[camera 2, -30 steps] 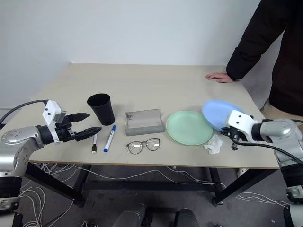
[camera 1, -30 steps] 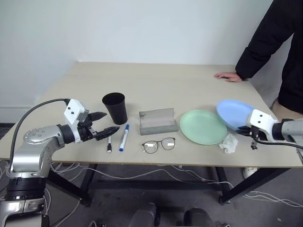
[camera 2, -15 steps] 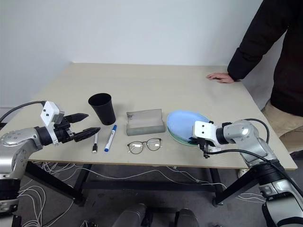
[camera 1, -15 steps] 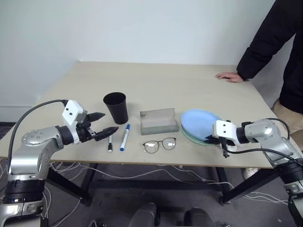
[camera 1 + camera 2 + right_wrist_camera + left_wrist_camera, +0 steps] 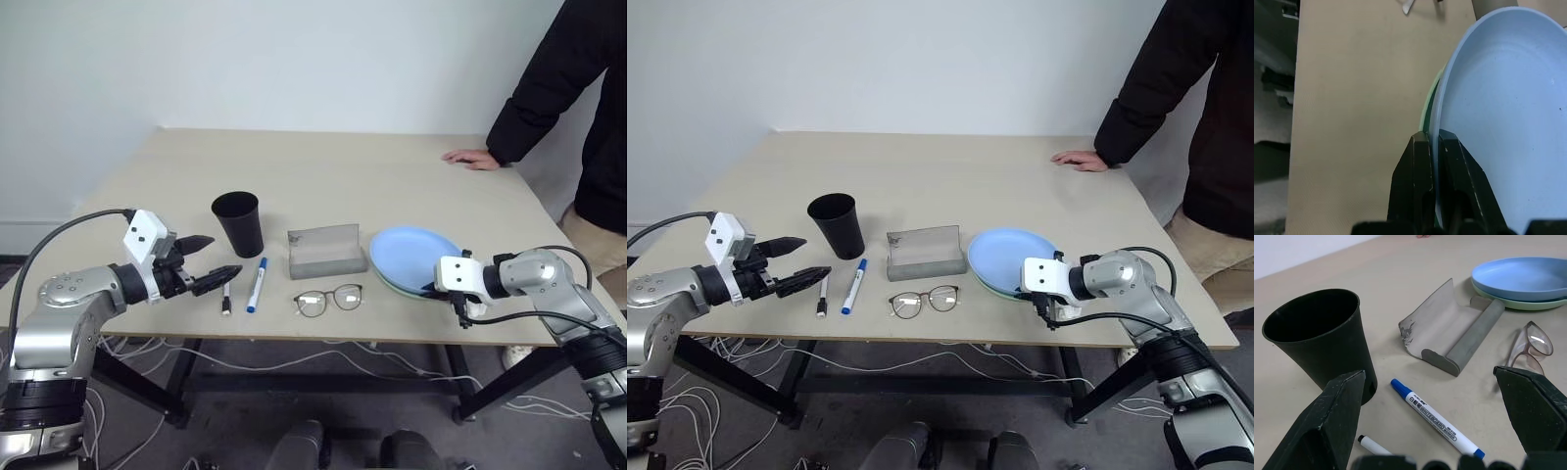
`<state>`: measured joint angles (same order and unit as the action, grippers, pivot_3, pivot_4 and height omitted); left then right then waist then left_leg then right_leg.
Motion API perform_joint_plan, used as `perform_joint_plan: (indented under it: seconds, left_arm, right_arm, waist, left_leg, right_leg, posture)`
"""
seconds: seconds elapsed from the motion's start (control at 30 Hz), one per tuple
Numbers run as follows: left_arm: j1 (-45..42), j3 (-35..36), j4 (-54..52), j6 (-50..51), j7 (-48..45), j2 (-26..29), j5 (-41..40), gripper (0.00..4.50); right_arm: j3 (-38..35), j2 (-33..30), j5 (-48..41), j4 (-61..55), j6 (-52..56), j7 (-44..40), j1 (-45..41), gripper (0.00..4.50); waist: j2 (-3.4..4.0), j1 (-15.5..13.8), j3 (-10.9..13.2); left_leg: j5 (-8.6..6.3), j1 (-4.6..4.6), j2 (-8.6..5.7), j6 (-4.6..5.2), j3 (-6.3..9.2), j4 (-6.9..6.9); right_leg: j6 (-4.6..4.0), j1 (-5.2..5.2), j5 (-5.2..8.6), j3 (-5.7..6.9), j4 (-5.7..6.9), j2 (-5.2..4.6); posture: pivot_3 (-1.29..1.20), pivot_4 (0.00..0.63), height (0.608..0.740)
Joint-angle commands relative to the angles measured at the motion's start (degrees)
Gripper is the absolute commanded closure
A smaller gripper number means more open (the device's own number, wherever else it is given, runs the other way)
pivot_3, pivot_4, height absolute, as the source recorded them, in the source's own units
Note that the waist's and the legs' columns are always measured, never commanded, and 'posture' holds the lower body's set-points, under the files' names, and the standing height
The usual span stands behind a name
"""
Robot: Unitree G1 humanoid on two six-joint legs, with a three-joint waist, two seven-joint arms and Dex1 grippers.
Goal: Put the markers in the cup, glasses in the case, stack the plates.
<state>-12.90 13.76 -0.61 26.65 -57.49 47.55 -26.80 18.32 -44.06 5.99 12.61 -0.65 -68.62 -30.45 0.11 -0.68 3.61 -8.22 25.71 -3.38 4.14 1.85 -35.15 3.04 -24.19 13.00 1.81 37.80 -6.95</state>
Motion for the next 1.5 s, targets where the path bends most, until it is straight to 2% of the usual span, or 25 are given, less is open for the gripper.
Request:
perform_joint_plan:
  seconds: [0.03, 0.53, 0.63, 0.8, 1.0, 1.03, 1.23, 1.4, 1.5]
  left_arm:
    - [-1.3, 2.1, -1.9, 0.5, -3.2, 2.0, -2.9, 0.0]
    - [-2.0, 3.0, -0.3, -0.6, -7.1, 5.0, -3.8, 0.0]
    - [-2.1, 3.4, 0.2, -1.0, -7.4, 5.6, -3.8, 0.0]
    - [-2.2, 3.2, 0.4, -1.3, -7.4, 5.7, -3.6, 0.0]
    - [-2.0, 3.4, 0.4, -1.3, -7.5, 5.9, -3.7, 0.0]
    - [-2.0, 3.3, 0.5, -1.4, -7.5, 5.9, -3.6, 0.0]
    - [-1.9, 3.1, 0.6, -1.5, -7.6, 5.7, -3.5, 0.0]
    - [-1.1, 3.7, 1.4, -1.7, -8.2, 6.4, -3.4, 0.0]
    - [-0.2, 4.8, 2.1, -1.5, -8.5, 7.0, -3.9, 0.0]
  right_arm:
    - [-0.5, -0.4, 0.7, -0.1, -1.6, -0.1, -1.7, 4.47]
    - [0.2, -1.7, 2.4, 2.2, -4.4, -1.6, -1.1, 4.47]
    - [0.2, -2.0, 2.8, 2.8, -5.2, -1.7, -1.0, 3.86]
    - [-0.9, -1.9, 1.7, 1.4, -3.9, -2.2, -0.9, 2.25]
    - [-8.1, -2.9, -8.5, -7.3, 7.5, -4.4, 0.5, 0.23]
    - [-9.3, -2.8, -10.2, -8.6, 9.9, -4.4, 0.4, 0.05]
    - [-16.4, -6.4, -15.4, -11.0, 18.3, -3.7, 1.6, 0.05]
    - [-20.5, -11.3, -16.3, -11.3, 20.3, -3.1, 9.0, 0.05]
    - [-22.8, -11.9, -17.8, -12.2, 23.4, -1.5, 12.7, 0.05]
  waist:
    - [0.0, 0.0, 0.0]
    - [0.0, 0.0, 0.0]
    - [0.0, -0.1, 0.0]
    - [0.0, 0.0, 0.0]
    - [0.01, -0.1, 0.0]
    - [0.0, -0.1, 0.0]
    - [0.0, -0.2, 0.0]
    - [-0.02, -0.4, 0.0]
    - [0.01, -0.1, 0.0]
  left_leg:
    - [0.0, 0.0, 0.0, 0.0, 0.0, 0.0]
    - [0.0, 0.0, 0.0, -0.01, -0.04, 0.06]
    - [0.0, 0.0, 0.0, -0.01, -0.03, 0.06]
    - [0.0, 0.0, -0.01, -0.01, -0.04, 0.09]
    - [0.01, 0.01, 0.0, -0.03, -0.06, 0.15]
    - [0.01, 0.0, 0.0, -0.03, -0.06, 0.15]
    - [0.01, 0.01, 0.0, -0.03, -0.09, 0.14]
    - [0.01, 0.06, 0.0, -0.02, -0.13, 0.16]
    - [0.0, 0.07, 0.02, -0.02, -0.22, 0.21]
  right_leg:
    - [0.0, -0.01, 0.0, 0.0, 0.01, 0.0]
    - [0.0, -0.04, 0.0, -0.05, 0.0, 0.02]
    - [0.0, -0.04, 0.0, -0.04, 0.0, 0.01]
    - [0.0, -0.05, 0.0, -0.06, 0.01, 0.01]
    - [0.0, -0.13, 0.01, -0.11, 0.0, 0.01]
    - [0.0, -0.12, 0.0, -0.12, 0.0, 0.01]
    - [0.0, -0.11, 0.0, -0.14, 0.0, -0.04]
    - [0.0, -0.1, 0.01, -0.11, -0.06, -0.11]
    - [0.0, -0.19, 0.02, -0.2, -0.08, -0.12]
  posture:
    - [0.0, 0.0, 0.701]
    - [0.0, 0.0, 0.701]
    - [0.0, 0.0, 0.701]
    - [0.0, 0.0, 0.701]
    - [0.0, 0.0, 0.701]
    - [0.0, 0.0, 0.701]
    - [0.0, 0.0, 0.701]
    - [0.0, 0.0, 0.701]
    - [0.0, 0.0, 0.701]
